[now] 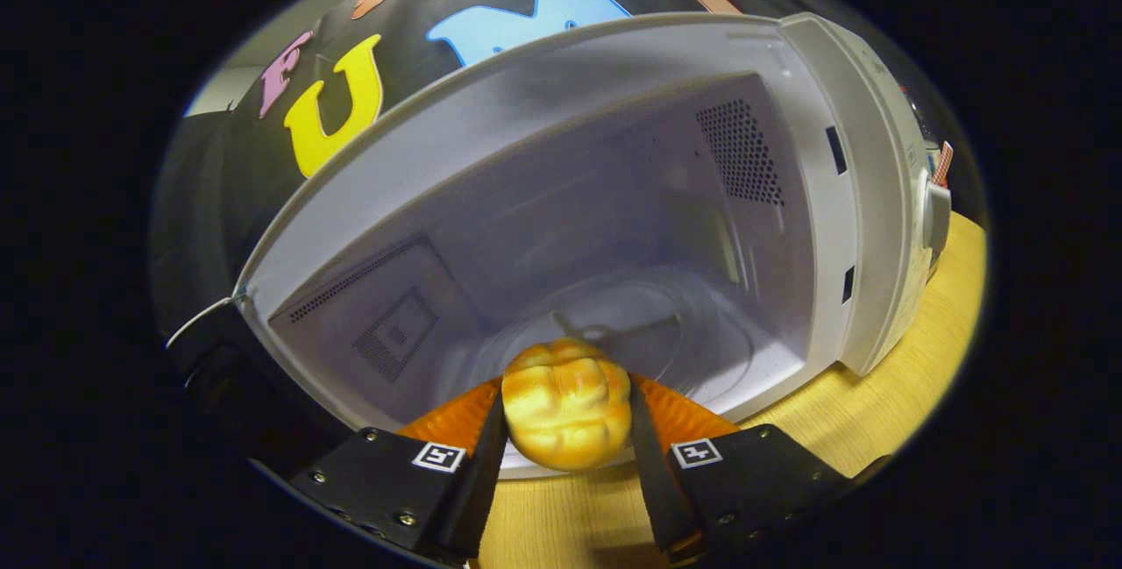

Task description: Open the microwave, put the food inside, and close the microwave door.

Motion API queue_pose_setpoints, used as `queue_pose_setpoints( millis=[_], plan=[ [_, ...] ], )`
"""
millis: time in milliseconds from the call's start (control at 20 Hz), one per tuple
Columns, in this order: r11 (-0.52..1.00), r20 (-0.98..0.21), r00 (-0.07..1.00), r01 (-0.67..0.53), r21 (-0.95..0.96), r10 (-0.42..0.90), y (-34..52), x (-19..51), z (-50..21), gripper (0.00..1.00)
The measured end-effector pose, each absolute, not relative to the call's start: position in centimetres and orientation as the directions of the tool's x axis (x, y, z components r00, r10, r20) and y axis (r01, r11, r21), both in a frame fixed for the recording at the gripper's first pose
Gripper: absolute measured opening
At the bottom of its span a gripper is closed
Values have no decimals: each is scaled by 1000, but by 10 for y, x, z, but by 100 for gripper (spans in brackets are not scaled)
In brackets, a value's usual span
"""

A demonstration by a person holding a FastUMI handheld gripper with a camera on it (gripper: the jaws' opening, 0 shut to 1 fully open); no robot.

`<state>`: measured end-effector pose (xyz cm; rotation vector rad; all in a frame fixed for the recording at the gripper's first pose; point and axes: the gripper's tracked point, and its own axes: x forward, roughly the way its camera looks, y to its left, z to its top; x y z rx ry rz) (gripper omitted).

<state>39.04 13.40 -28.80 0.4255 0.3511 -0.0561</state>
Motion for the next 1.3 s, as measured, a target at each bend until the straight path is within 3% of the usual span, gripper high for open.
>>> queue_pose_setpoints(
  millis=[250,600,900,1300],
  plan=[
    [917,-337,941,98,387,42,147,409,-300,70],
    [950,-290,957,76,302,16,149,408,-297,98],
    [981,-238,970,-1,192,48,152,370,-260,98],
    [975,-122,970,-197,100,209,169,247,-176,98]
  ],
)
